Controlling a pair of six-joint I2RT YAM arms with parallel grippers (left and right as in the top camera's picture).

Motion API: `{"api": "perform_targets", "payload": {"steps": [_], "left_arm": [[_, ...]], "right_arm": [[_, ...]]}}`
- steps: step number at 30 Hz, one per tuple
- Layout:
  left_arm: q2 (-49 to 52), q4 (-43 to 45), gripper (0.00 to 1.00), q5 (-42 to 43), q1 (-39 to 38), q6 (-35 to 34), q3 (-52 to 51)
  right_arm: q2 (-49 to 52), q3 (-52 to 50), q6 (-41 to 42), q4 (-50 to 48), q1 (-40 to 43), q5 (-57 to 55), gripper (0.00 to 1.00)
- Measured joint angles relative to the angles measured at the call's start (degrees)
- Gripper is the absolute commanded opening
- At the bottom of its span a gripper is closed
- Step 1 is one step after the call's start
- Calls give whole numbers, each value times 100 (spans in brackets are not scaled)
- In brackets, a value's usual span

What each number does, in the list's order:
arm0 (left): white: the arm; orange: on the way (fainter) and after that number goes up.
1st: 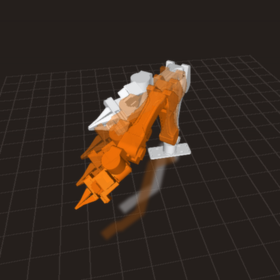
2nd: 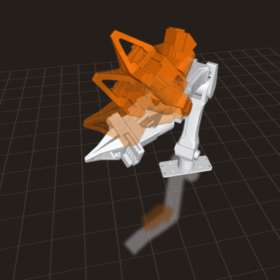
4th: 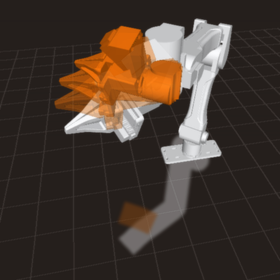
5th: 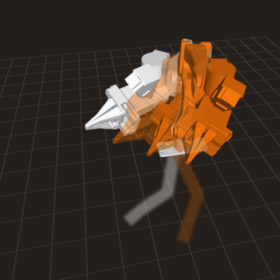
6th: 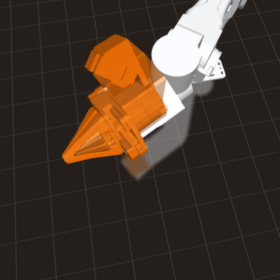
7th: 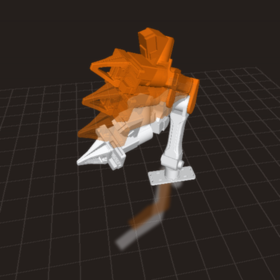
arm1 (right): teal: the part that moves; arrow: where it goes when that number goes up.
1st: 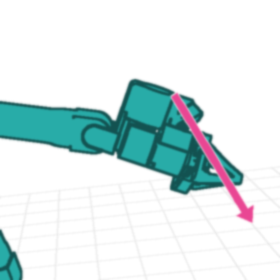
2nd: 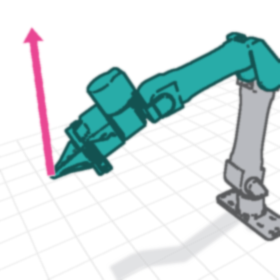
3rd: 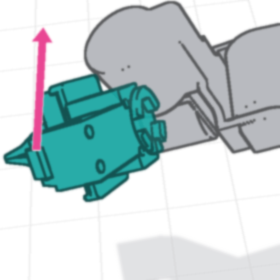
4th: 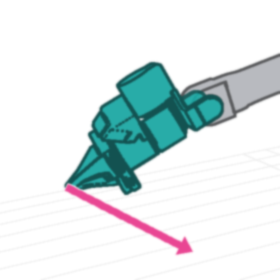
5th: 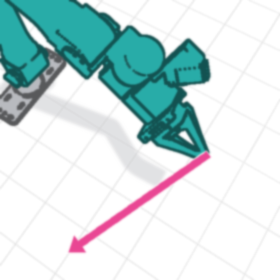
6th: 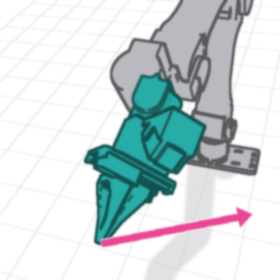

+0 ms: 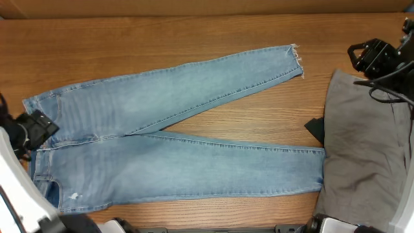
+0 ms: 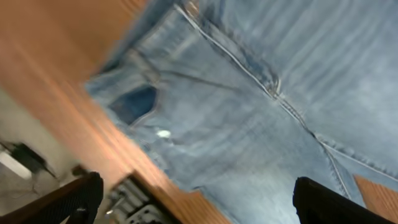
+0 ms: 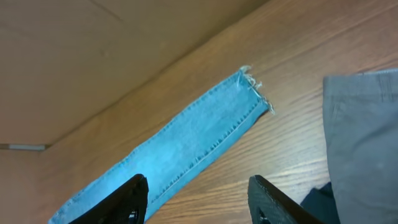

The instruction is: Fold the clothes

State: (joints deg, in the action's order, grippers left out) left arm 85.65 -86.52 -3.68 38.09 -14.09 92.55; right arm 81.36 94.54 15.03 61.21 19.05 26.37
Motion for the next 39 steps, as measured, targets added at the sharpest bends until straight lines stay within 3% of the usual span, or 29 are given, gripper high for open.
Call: {"api": "perform_targets", "payload": {"steps": [4, 6, 7, 9, 11, 12, 17, 24, 26, 31, 35, 37, 39], "left_arm": [[540, 988, 43, 562, 116, 273, -693], [811, 1335, 31, 767, 92, 365, -872], [935, 1421, 30, 826, 90, 409, -929], [1399, 1381, 35, 885, 90, 409, -1019], [1672, 1279, 51, 796, 96, 341, -1067], [1823, 1410, 52, 772, 111, 273, -1143], [2074, 2651, 29, 964, 267, 245, -1740], [2312, 4450, 29, 1296, 142, 223, -2564], [2299, 4881, 33, 1379, 116, 221, -2675], [2446, 6387, 59, 1491, -170, 7, -2771], [2717, 7523, 66, 1847, -385, -306, -2739], [2743, 7482, 70, 1958, -398, -343, -2680], [2752, 6850, 74, 2153, -369, -361, -2430]], "right_arm": [[221, 0, -2, 173, -15, 0, 54], [310, 0, -2, 227, -42, -2, 54], [363, 0, -2, 306, -70, -4, 54], [450, 0, -7, 431, -111, -4, 54], [474, -2, -4, 605, -116, -2, 54], [474, -2, -2, 673, -116, -4, 54], [474, -2, -7, 839, -114, -155, 54], [474, -2, -2, 855, -114, -240, 54], [474, -2, -4, 872, -114, -249, 53], [474, -4, -4, 870, -114, -264, 50], [474, -4, -4, 916, -114, -269, 50], [474, -4, -4, 929, -116, -282, 52], [474, -4, -4, 935, -116, -284, 55]]}}
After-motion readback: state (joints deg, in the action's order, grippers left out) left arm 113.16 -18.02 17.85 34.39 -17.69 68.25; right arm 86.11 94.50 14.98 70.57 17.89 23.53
